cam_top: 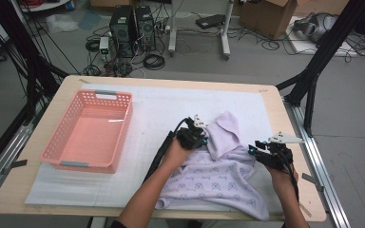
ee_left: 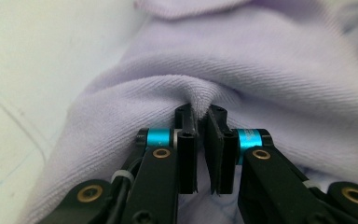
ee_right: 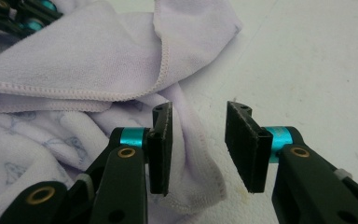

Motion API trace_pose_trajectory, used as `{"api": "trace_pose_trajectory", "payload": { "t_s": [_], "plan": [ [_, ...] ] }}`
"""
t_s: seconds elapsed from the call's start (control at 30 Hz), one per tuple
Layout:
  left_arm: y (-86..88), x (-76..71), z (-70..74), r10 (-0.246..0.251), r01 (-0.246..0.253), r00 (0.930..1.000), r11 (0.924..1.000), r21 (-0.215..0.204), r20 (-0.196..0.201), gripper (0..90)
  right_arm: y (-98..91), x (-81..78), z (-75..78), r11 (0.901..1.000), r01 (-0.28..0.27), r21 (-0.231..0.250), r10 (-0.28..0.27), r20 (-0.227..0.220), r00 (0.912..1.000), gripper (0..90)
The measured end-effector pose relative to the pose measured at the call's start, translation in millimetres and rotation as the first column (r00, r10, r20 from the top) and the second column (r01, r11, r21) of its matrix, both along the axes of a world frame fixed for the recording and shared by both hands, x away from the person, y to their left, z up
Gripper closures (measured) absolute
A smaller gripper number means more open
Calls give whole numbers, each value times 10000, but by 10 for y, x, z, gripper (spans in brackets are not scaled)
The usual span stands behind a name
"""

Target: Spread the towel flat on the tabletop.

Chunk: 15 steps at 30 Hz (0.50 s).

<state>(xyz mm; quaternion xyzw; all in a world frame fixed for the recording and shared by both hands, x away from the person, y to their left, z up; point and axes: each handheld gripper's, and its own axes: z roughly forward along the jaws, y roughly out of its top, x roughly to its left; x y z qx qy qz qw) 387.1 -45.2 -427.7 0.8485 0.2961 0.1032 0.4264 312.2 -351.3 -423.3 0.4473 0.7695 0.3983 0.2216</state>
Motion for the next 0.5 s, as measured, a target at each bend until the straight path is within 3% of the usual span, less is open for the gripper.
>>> {"api": "trace_pose_trajectory", "payload": {
  "t_s": [0.1,0.17,0.23,0.27,0.33,0.4,0.43,0.47,0.5],
  "plan": [
    [128,58,51,474,-481,9988,9966,-663,-116,846,-7,20,-7,10000,25,33,-25,-25,10000,609],
    [257,116,96,1228,-1229,9924,9867,-1064,-82,851,-3,35,-9,10000,36,73,-36,-56,10000,609],
    [414,191,120,2270,-2281,9736,9648,-1312,-241,853,3,55,-4,10000,3,58,-3,-34,10000,609],
    [475,226,123,2660,-2679,9634,9557,-1216,-325,853,7,67,-1,10000,-15,63,15,-49,10000,611],
    [655,321,103,3814,-3831,9237,9199,-836,-362,853,15,102,-9,9999,-36,108,37,-123,9999,612],
    [787,388,71,4618,-4637,8858,8845,-515,-447,852,36,141,-19,10000,-14,85,16,-236,9997,615],
    [857,431,44,5082,-5092,8604,8603,-234,-396,852,53,167,-25,9999,-28,139,33,-344,9994,620],
    [906,466,18,5333,-5341,8449,8454,-95,-400,850,80,203,-32,9999,-102,132,107,-402,9991,621],
    [948,497,-6,5498,-5501,8341,8351,50,-459,844,107,234,-37,9998,-162,108,167,-485,9987,623]
  ]
}}
